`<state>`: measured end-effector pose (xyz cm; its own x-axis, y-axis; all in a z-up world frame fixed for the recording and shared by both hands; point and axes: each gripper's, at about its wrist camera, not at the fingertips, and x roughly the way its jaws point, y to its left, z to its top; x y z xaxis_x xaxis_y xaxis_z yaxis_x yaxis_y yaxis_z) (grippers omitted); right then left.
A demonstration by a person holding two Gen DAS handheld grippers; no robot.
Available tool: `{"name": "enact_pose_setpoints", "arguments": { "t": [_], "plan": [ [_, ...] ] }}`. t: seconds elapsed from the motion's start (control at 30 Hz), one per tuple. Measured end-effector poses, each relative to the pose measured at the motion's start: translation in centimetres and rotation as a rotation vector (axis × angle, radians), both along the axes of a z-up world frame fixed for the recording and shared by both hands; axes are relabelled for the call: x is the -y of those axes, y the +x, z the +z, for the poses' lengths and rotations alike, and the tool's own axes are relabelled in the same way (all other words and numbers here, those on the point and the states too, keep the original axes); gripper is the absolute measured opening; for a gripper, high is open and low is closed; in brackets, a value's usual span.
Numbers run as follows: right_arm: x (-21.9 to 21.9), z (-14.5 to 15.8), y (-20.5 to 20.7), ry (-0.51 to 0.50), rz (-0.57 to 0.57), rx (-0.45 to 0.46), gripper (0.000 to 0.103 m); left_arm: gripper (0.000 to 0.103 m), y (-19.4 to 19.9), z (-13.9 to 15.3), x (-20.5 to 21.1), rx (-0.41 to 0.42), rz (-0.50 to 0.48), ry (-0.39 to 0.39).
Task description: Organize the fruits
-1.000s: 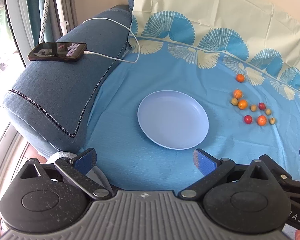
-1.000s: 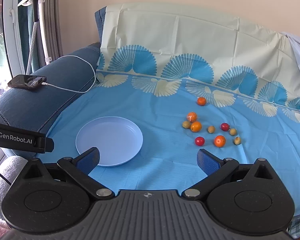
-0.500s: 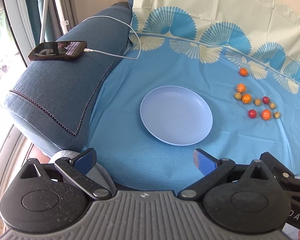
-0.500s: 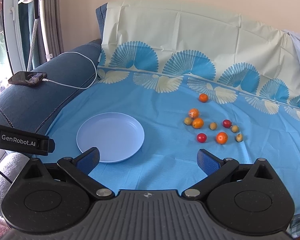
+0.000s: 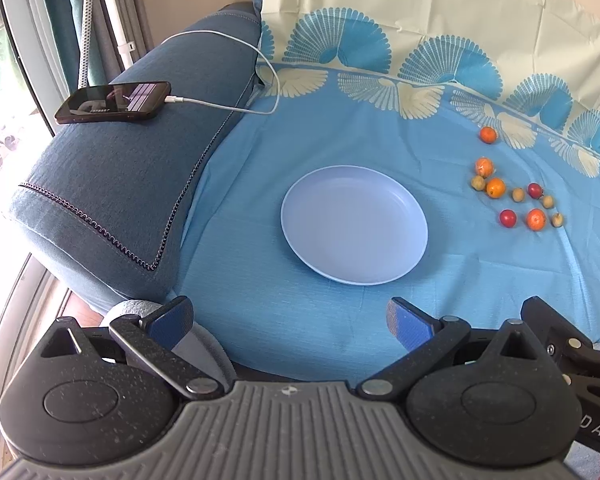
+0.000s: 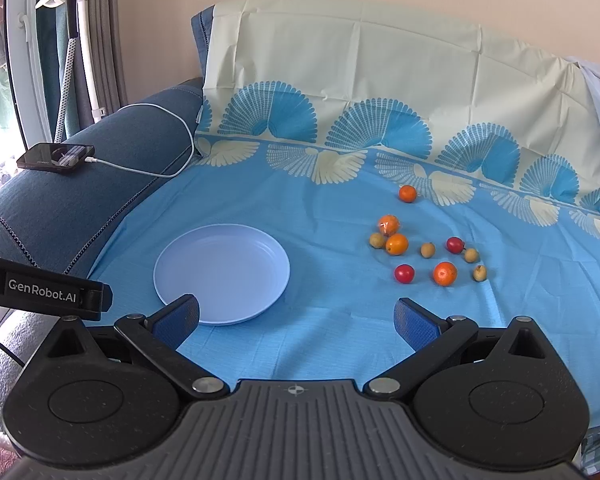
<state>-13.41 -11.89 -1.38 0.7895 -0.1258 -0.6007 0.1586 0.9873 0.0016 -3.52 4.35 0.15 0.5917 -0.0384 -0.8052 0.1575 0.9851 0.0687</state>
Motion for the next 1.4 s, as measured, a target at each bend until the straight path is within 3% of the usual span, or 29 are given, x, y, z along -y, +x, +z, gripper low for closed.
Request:
{"name": "enact_pose_setpoints", "arguments": {
  "t": [0.47,0.8,1.0,1.17,1.4],
  "plan": [
    [0.2,-0.9,0.5,0.015,0.010,-0.046,0.103,0.103,0.4,-0.4,0.6,-0.017,-0.010,0.010],
    [2.2,-1.9,0.9,0.131,0.032,-0.034,0.103,0.103,1.5,-0.5,1.4,-0.031,-0.025,-0.051],
    [6.2,-3.6,1.4,0.184,-0.100,-0.040,0.102,0.103,2.3,-1.4,4.8,-0.113,-0.088,-0.041],
    [11.9,-6.0,1.3,0.174,-0.287,-0.011,0.102,0.103,3.6,-2.4,8.8,-0.175,-0.160,-0.132],
    [22.1,-10.5,4.1,0.079,-0.485,0.003,0.102,0.103,8.2,-5.8,19.4,-0.197,-0.309,-0.048]
  ]
}}
